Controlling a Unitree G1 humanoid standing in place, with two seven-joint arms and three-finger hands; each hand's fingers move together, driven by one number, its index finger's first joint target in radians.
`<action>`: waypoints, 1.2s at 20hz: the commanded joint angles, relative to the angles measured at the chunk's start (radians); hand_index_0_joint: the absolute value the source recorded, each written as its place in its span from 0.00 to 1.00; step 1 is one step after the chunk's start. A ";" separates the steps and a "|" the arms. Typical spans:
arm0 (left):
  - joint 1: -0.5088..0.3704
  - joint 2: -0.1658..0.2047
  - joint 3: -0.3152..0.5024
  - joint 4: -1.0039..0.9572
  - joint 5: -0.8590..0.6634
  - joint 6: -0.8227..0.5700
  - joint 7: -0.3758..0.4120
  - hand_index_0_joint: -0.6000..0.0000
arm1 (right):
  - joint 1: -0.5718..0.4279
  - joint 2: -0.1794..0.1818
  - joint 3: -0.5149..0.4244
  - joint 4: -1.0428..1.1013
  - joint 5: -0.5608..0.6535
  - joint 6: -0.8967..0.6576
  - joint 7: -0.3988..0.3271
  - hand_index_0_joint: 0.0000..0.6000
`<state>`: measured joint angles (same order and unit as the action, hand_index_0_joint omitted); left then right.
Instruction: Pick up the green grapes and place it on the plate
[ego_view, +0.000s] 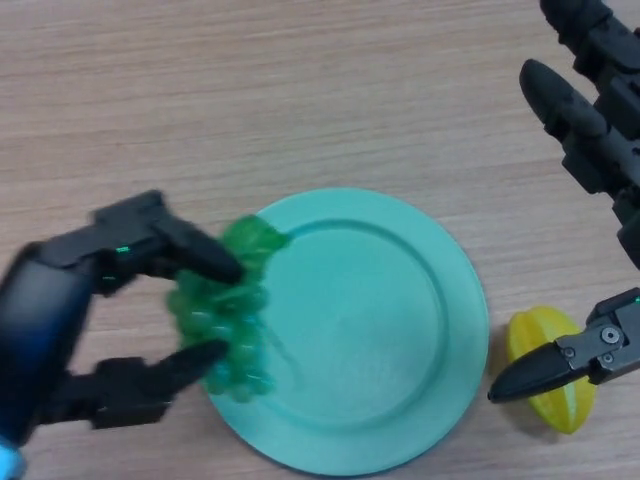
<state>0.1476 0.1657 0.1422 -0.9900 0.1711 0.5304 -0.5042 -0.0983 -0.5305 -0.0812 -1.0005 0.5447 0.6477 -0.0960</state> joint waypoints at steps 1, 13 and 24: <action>-0.021 0.047 -0.006 -0.057 0.034 -0.176 0.067 0.00 | -0.020 -0.036 -0.071 -0.047 0.020 -0.158 -0.027 0.00; -0.102 0.071 0.061 -0.057 -0.054 -0.208 0.112 1.00 | -0.011 -0.052 -0.074 -0.047 0.009 -0.165 -0.026 0.00; -0.155 0.158 0.301 0.010 -0.457 -0.251 0.225 1.00 | -0.066 -0.030 -0.040 -0.047 0.003 -0.143 -0.035 0.00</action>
<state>0.0024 0.3039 0.3756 -0.9449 -0.2946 0.4357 -0.2746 -0.1397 -0.5451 -0.0685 -1.0006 0.5543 0.6375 -0.1047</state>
